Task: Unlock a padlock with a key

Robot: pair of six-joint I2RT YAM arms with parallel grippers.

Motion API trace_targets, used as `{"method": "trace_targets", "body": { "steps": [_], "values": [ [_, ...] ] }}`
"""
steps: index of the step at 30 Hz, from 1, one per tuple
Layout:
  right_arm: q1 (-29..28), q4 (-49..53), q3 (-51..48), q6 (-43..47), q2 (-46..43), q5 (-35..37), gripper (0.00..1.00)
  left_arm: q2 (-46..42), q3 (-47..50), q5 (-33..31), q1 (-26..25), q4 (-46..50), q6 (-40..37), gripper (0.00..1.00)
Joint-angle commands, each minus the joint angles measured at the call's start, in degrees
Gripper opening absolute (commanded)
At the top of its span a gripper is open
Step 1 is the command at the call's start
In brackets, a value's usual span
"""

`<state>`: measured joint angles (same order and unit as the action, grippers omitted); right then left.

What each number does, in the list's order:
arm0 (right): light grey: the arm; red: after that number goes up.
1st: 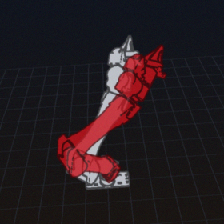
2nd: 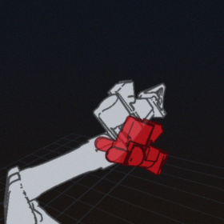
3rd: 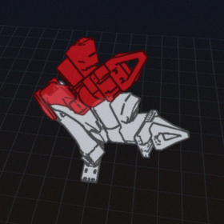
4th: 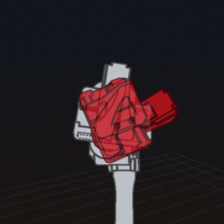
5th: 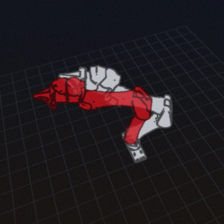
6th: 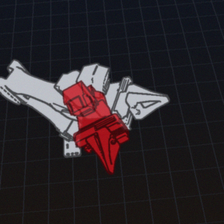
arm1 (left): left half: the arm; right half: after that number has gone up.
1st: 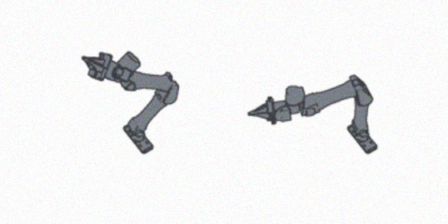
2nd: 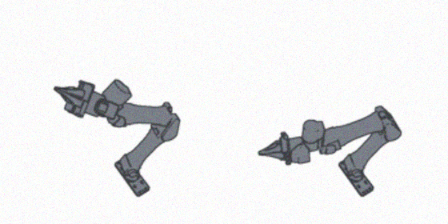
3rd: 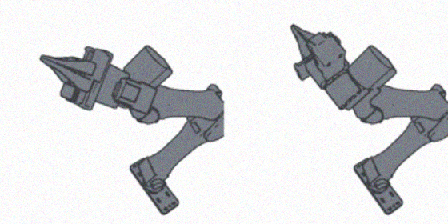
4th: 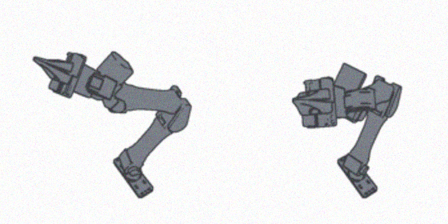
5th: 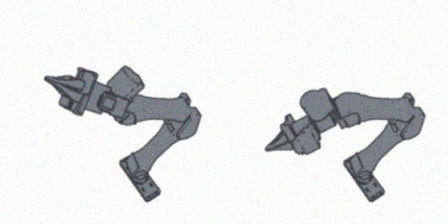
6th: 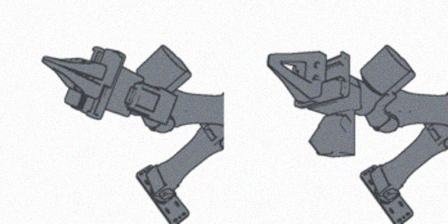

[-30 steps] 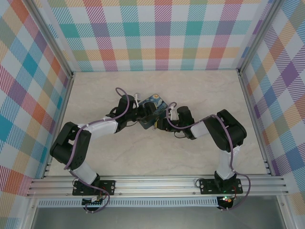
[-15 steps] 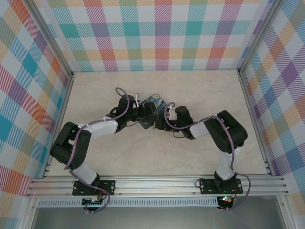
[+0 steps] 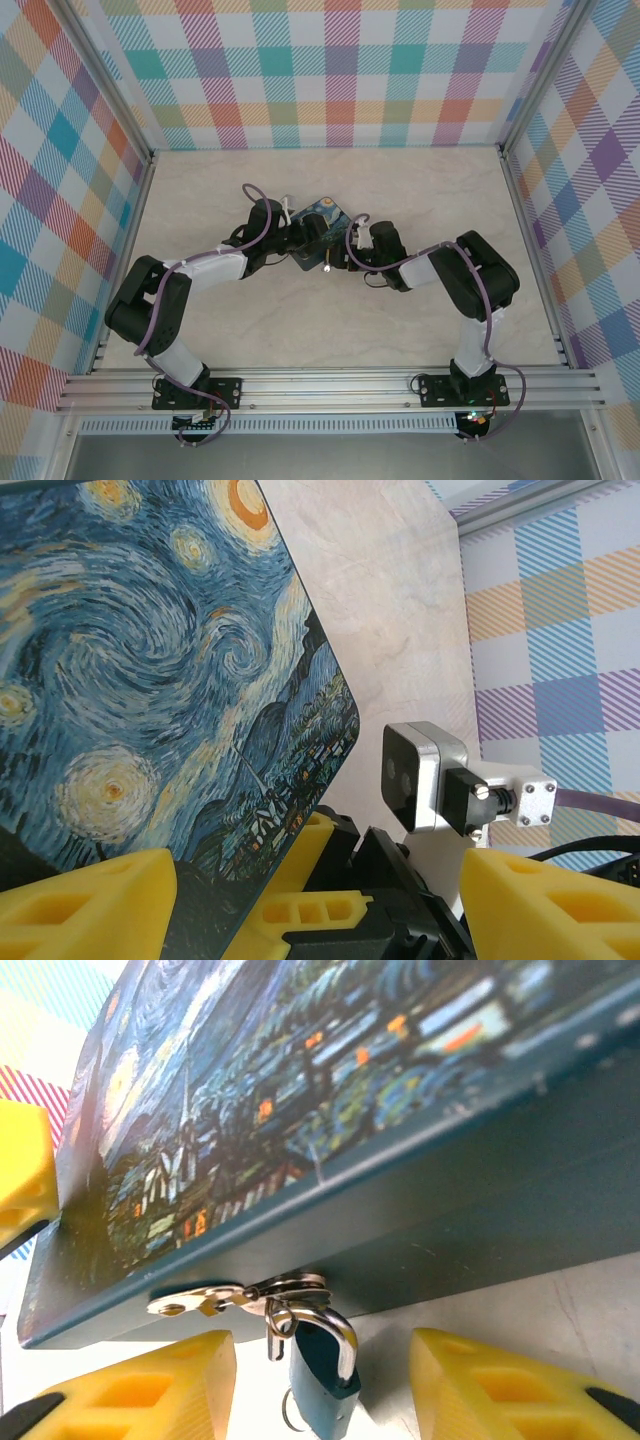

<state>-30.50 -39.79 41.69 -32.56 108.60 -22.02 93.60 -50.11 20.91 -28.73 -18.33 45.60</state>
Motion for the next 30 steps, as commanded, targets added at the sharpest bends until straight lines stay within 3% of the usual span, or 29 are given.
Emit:
{"method": "trace_targets", "body": {
  "steps": [1, 10, 17, 27, 30],
  "values": [
    [0.1, 0.5, -1.2, -0.3, 2.9, -0.1, 0.49, -0.6, 1.1, -0.4, 0.4, 0.7, -0.1, 0.75],
    [-1.0, -0.7, -3.2, -0.3, 2.1, -2.9, 0.43, -0.5, 1.0, -0.3, 0.4, 0.6, 0.0, 0.75],
    [-1.0, -0.7, -2.2, 0.4, 3.2, -3.2, 0.3, -0.6, 1.1, -0.5, 0.5, 0.7, 0.0, 0.75],
    [-1.0, -2.0, -0.3, -1.2, 3.5, -2.9, 0.28, -0.4, 1.2, -0.5, 0.5, 0.5, 0.1, 0.75],
    [-1.0, -2.6, 0.0, -1.7, 3.5, -3.0, 0.22, -0.4, 1.2, -0.5, 0.4, 0.6, 0.1, 0.75]
  ]
}}
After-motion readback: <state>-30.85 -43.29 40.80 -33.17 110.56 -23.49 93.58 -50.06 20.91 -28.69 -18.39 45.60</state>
